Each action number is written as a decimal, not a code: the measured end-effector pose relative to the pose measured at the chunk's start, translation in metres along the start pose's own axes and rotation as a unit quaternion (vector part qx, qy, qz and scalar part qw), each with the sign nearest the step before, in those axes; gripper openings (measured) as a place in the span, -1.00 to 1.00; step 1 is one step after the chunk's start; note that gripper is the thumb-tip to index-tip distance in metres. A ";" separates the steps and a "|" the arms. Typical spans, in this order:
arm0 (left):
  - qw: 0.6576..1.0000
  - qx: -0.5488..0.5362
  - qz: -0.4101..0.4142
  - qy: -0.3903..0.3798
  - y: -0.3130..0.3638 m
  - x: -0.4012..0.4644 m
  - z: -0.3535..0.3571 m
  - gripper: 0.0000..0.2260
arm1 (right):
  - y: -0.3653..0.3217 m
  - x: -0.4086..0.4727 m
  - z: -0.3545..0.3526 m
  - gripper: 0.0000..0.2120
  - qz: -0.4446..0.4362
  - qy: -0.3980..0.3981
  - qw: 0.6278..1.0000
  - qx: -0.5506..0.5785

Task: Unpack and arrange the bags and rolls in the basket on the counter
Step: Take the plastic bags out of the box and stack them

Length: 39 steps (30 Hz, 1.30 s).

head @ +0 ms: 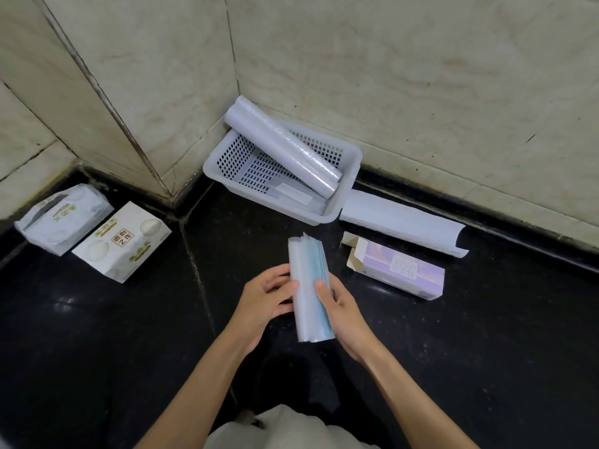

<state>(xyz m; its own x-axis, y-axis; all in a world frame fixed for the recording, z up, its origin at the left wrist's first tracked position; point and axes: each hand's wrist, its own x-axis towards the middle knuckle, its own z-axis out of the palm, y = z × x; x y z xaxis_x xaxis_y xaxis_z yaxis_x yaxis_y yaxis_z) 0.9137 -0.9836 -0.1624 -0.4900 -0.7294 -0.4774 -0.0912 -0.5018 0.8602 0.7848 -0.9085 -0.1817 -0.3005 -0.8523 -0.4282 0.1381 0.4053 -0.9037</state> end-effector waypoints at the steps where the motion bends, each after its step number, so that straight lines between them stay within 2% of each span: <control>1: 1.000 -0.003 -0.005 -0.004 0.000 0.000 0.001 -0.73 | 0.000 -0.001 0.001 -0.71 -0.004 0.000 1.000 -0.003; 8: 0.998 0.062 0.016 0.013 -0.007 -0.002 0.008 -0.71 | -0.006 -0.006 0.005 -0.42 0.002 -0.057 0.998 0.011; 11: 0.991 0.124 0.043 0.021 -0.010 -0.003 0.009 -0.72 | -0.008 -0.005 0.005 -0.35 0.020 -0.062 0.998 0.015; 14: 0.985 0.166 0.050 0.021 -0.012 -0.002 0.009 -0.68 | -0.007 -0.003 0.006 -0.40 0.036 -0.057 0.997 0.024; 20: 0.975 0.212 0.058 0.028 -0.014 -0.004 0.008 -0.59 | -0.006 -0.001 0.003 -0.59 0.094 -0.043 0.987 0.125; 23: 0.969 0.234 0.073 0.035 -0.015 -0.004 0.011 -0.57 | -0.005 -0.001 0.002 -0.63 0.100 -0.054 0.985 0.126; 27: 0.963 0.247 0.075 0.079 -0.017 -0.002 0.010 -0.51 | -0.006 0.001 -0.002 -0.69 0.132 -0.027 0.982 0.135; 30: 0.957 0.256 0.070 0.115 -0.021 0.000 0.004 -0.57 | -0.008 0.002 -0.005 -0.72 0.152 -0.014 0.977 0.146; 33: 0.955 0.273 0.050 0.108 -0.025 0.000 0.003 -0.60 | -0.009 0.002 -0.005 -0.73 0.167 0.002 0.977 0.134; 39: 0.941 0.323 0.015 0.098 -0.028 0.003 0.005 -0.44 | -0.009 -0.002 -0.002 -0.75 0.160 -0.029 0.980 0.113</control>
<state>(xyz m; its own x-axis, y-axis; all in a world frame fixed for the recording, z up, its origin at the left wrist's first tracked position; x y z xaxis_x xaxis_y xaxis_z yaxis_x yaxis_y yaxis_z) 0.9102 -0.9693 -0.1871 -0.3374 -0.8422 -0.4205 -0.6184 -0.1385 0.7736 0.7820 -0.9096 -0.1728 -0.1541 -0.7143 -0.6827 0.4238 0.5764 -0.6987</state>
